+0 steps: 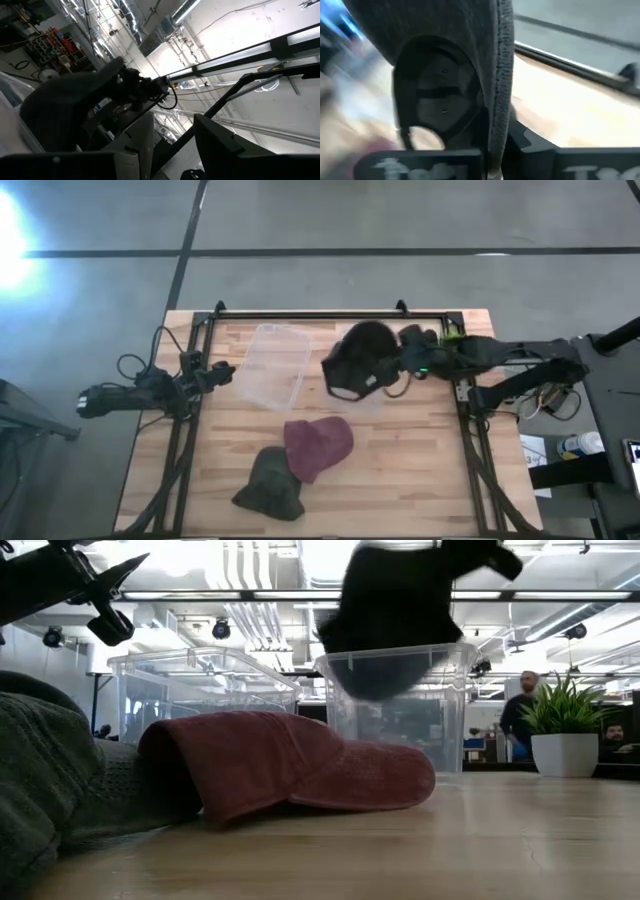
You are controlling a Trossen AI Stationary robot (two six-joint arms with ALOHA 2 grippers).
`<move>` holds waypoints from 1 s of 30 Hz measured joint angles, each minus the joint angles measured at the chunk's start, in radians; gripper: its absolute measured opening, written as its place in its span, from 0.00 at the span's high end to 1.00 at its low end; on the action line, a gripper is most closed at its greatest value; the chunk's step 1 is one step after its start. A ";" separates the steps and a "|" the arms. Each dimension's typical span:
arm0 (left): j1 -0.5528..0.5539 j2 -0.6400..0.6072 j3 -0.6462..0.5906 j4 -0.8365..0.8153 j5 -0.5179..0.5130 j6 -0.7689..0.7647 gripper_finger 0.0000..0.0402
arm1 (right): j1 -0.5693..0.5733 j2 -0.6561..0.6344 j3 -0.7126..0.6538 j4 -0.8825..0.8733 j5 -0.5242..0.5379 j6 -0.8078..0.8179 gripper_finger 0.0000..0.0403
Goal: Pick & Place hat
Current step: Put the right black cap into the right transparent bin, then put the black cap into the right transparent bin
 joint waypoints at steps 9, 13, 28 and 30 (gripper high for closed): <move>0.000 0.000 0.000 0.000 0.000 -0.007 0.67 | -0.043 0.278 0.154 -0.258 -0.072 -0.386 0.97; 0.000 0.000 0.000 0.000 0.000 -0.007 0.67 | -0.044 0.376 0.199 -0.234 -0.168 -0.487 0.97; 0.001 0.014 0.034 -0.088 -0.037 -0.163 0.67 | -0.027 0.399 0.319 -0.156 -0.134 -0.489 0.47; -0.001 0.036 0.095 -0.280 -0.001 -0.191 0.67 | -0.028 0.358 0.316 -0.132 -0.133 -0.471 0.43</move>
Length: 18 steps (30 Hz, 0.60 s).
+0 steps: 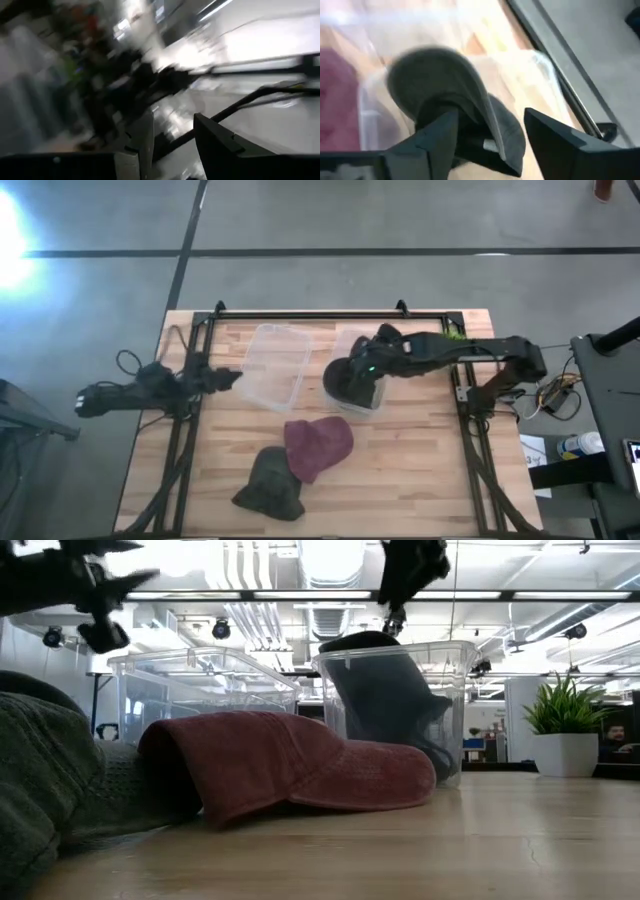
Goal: Pick & Place hat
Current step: Put the black cap into the right transparent bin
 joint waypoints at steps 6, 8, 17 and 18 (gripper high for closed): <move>-0.015 0.180 0.246 -0.475 0.165 0.091 0.69 | 0.016 -0.075 -0.002 0.004 -0.066 0.027 0.34; -0.033 0.251 0.316 -0.502 0.240 0.159 0.69 | 0.024 -0.080 -0.002 0.005 -0.135 0.039 0.33; -0.268 0.611 0.480 -0.860 0.319 0.376 0.69 | 0.085 -0.063 -0.011 -0.009 -0.158 0.128 0.33; -0.304 0.646 0.473 -0.854 0.319 0.375 0.69 | 0.090 -0.062 -0.014 -0.013 -0.158 0.139 0.33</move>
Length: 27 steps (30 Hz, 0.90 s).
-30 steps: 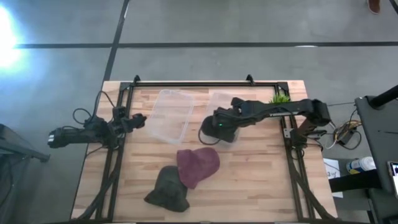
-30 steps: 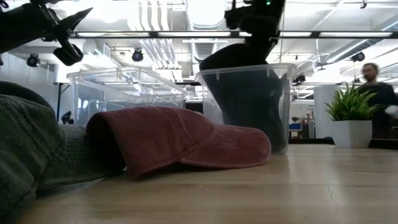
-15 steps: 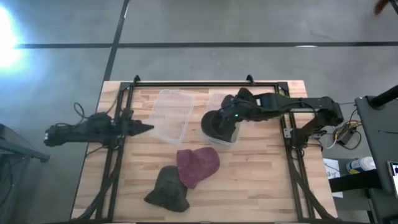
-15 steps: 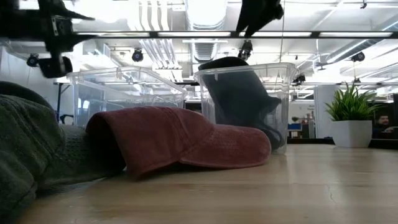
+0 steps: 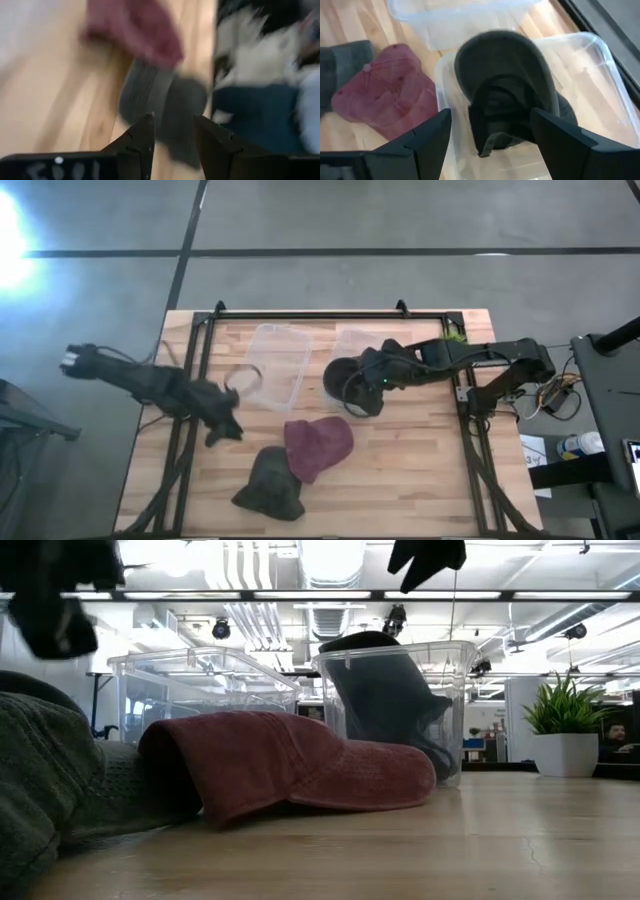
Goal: Pick & Place hat
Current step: Put the black cap into the right transparent bin
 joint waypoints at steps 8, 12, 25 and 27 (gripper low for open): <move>-0.161 0.196 -0.114 0.299 -0.313 -0.039 0.69 | 0.050 0.005 -0.009 0.014 0.000 0.045 0.33; -0.159 0.263 -0.191 0.551 -0.325 -0.043 0.69 | 0.092 0.030 -0.009 0.016 -0.007 0.037 0.33; -0.144 0.499 -0.292 0.841 -0.326 -0.014 0.69 | 0.151 0.096 -0.006 0.068 -0.074 0.112 0.33; -0.143 0.525 -0.295 0.885 -0.308 -0.005 0.69 | 0.157 0.101 -0.006 0.072 -0.097 0.112 0.33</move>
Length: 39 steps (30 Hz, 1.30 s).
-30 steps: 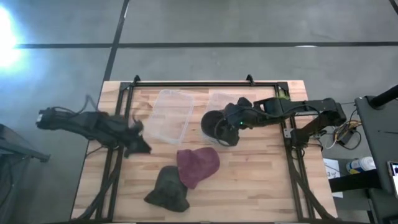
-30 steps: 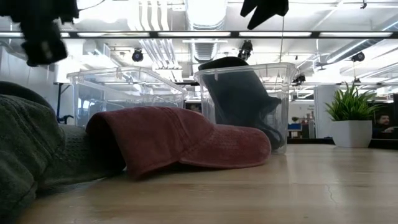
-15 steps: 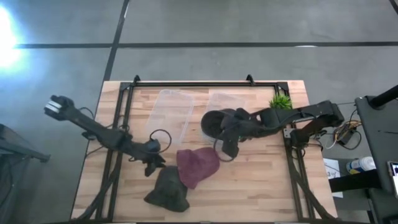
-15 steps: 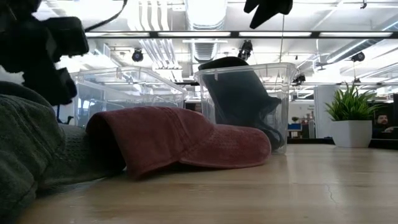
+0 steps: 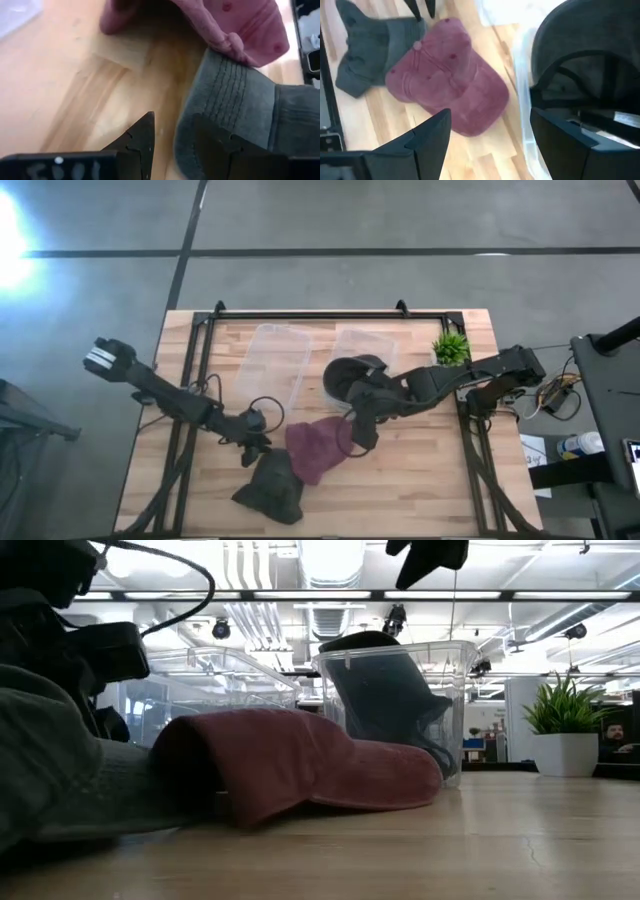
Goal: Pick & Place hat
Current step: Put the black cap into the right transparent bin
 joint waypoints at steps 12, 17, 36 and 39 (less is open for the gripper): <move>0.000 0.082 0.026 0.181 0.288 -0.027 0.69 | 0.038 0.028 -0.002 0.040 -0.273 0.036 0.33; 0.000 0.068 0.047 0.184 0.320 -0.024 0.69 | 0.039 0.050 -0.010 0.073 -0.437 0.139 0.33; -0.003 0.070 0.049 0.166 0.313 -0.057 0.69 | 0.066 0.227 -0.025 0.376 -0.515 0.291 0.33; -0.003 0.072 0.049 0.165 0.302 -0.071 0.69 | 0.074 0.241 -0.032 0.448 -0.514 0.325 0.33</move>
